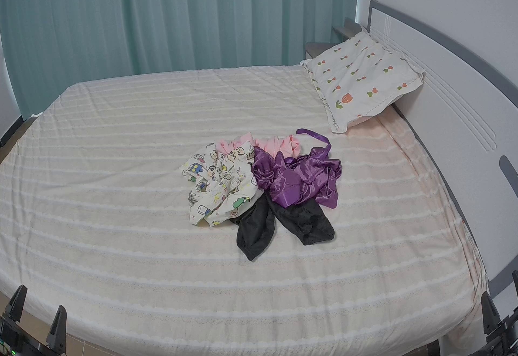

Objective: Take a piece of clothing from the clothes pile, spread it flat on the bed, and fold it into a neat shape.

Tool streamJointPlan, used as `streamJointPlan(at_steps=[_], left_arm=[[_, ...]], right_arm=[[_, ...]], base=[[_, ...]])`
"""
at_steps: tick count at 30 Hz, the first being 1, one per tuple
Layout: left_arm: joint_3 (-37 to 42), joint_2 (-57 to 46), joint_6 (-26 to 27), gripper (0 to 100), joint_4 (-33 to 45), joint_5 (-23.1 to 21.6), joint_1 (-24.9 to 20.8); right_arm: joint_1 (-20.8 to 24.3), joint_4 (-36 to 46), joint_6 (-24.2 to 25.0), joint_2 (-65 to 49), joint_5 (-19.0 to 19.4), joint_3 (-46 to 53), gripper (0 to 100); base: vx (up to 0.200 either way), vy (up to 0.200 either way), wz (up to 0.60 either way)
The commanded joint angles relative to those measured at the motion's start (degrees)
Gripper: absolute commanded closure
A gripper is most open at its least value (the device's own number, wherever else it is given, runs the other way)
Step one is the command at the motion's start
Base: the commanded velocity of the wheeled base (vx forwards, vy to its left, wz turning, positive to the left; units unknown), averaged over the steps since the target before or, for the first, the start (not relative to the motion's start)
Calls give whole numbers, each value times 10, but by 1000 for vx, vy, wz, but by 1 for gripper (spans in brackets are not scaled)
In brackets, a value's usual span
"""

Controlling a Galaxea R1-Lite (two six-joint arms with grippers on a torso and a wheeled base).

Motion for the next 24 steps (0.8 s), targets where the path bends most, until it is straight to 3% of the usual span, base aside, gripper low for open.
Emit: streamJointPlan(at_steps=[1,13,17,21,24], left_arm=[[9,-10,0,0,0,0,0],[9,-10,-4,0,0,-1,0],[9,-10,-5,0,0,-1,0],[9,-10,-2,0,0,-1,0],[9,-10,-3,0,0,-1,0]], right_arm=[[0,0,-1,-10,1,10,0],[0,-3,-2,-10,2,8,0],[3,-1,14,58,9,-131,0],[4,14,21,139,52,-143,0],[5,8,58,220,81,-138,0]], base=[[0,0,0],[0,0,0],[0,0,0],[0,0,0],[0,0,0]])
